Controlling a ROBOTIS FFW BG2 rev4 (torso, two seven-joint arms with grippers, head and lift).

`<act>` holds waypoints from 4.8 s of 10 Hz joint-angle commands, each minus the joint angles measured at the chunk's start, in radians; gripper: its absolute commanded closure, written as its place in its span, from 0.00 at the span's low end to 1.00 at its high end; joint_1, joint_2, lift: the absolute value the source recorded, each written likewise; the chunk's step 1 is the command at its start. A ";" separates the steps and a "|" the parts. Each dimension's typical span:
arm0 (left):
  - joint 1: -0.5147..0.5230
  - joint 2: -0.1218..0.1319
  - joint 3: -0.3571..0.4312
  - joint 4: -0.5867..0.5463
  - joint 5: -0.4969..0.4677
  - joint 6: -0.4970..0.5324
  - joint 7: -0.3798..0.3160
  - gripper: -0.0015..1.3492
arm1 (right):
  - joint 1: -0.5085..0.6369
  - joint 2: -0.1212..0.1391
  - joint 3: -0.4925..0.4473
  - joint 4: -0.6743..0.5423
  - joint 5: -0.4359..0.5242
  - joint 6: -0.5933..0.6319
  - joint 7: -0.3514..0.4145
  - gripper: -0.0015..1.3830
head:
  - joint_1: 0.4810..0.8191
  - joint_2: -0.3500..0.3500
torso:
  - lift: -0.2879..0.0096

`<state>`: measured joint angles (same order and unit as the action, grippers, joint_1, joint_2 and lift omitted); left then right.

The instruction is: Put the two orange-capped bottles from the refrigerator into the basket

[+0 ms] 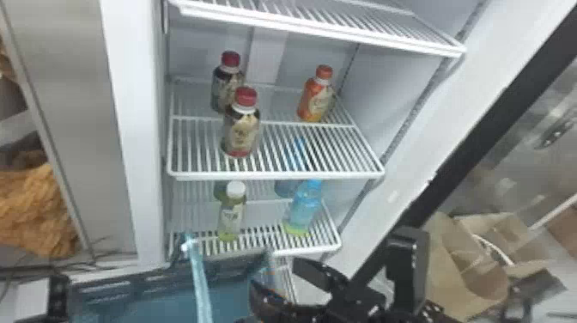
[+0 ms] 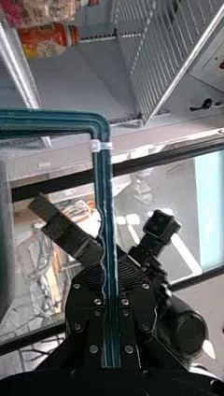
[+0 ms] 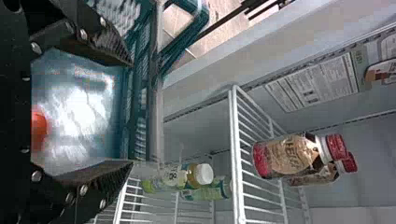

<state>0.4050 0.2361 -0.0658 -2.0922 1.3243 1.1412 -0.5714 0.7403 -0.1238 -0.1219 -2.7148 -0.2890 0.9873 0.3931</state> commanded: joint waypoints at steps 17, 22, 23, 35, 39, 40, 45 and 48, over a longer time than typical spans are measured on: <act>0.002 0.002 0.002 0.000 0.004 0.000 0.001 0.89 | -0.740 -0.002 0.016 1.037 0.207 -1.068 -0.200 0.00 | 0.63 0.00 | 0.83; 0.002 0.000 0.000 0.000 0.006 0.000 0.001 0.89 | -0.885 -0.002 0.034 1.221 0.223 -1.115 -0.266 0.00 | 0.63 0.00 | 0.83; 0.002 0.002 0.000 0.000 0.004 0.000 0.001 0.89 | -0.920 -0.002 0.042 1.268 0.221 -1.132 -0.277 0.00 | 0.63 0.00 | 0.83; -0.020 0.015 -0.032 0.010 0.016 0.000 0.001 0.89 | -1.180 -0.030 0.132 1.639 0.225 -1.181 -0.355 0.12 | 0.63 0.00 | 0.83; -0.012 0.014 -0.024 0.010 0.018 0.000 -0.001 0.89 | -1.158 -0.033 0.122 1.634 0.227 -1.169 -0.369 0.60 | 0.63 0.00 | 0.83; -0.012 0.014 -0.024 0.010 0.018 0.000 0.001 0.89 | -1.145 -0.033 0.122 1.616 0.231 -1.171 -0.369 0.60 | 0.63 0.00 | 0.83; -0.012 0.017 -0.028 0.010 0.018 0.000 -0.001 0.89 | -0.922 -0.037 0.088 1.239 0.235 -1.184 -0.326 0.59 | 0.63 0.00 | 0.83; -0.015 0.017 -0.032 0.010 0.018 0.000 0.001 0.89 | -0.775 -0.042 0.064 1.040 0.221 -1.181 -0.287 0.59 | 0.63 0.00 | 0.83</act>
<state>0.3917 0.2534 -0.0954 -2.0825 1.3421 1.1412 -0.5715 -0.0604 -0.1650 -0.0510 -1.6404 -0.0630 -0.1949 0.1052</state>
